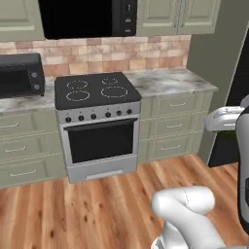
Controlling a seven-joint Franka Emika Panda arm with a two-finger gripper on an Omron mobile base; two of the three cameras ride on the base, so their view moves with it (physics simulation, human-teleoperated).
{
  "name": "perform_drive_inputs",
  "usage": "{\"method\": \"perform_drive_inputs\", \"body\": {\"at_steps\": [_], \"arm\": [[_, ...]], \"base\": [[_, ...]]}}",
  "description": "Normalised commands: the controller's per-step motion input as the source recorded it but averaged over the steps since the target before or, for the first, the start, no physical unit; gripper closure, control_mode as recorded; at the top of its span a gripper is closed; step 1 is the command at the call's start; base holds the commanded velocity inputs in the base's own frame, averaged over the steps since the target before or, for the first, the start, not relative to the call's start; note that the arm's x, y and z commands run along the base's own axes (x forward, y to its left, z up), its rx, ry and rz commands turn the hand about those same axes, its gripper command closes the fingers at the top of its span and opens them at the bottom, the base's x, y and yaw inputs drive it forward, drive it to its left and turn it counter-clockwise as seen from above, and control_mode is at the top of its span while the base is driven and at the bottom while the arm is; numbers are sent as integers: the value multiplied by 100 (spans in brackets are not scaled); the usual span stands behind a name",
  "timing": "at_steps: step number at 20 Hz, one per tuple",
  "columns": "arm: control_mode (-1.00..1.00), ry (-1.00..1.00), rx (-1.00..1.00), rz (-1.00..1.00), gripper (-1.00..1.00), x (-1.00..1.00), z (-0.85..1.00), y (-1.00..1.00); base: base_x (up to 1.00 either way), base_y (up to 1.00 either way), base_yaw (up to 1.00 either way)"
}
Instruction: Transport the steak and lime to the fridge. Place the steak on the rack containing meat and place the lime on the rack containing the vegetable, ensuring meats and vegetables are on different racks.
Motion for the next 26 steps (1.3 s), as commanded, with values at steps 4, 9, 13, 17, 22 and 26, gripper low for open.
{"method": "perform_drive_inputs", "body": {"at_steps": [4,9,13,17,22,26], "arm": [[100,0,0,0,100,0,0,0],[100,0,0,0,100,0,0,0],[100,0,0,0,100,0,0,0],[100,0,0,0,100,0,0,0],[100,0,0,0,100,0,0,0],[100,0,0,0,100,0,0,0]], "base": [[-44,-100,8],[-38,-100,6],[-8,-100,7],[0,-100,11],[0,-100,12],[0,-100,14]]}}
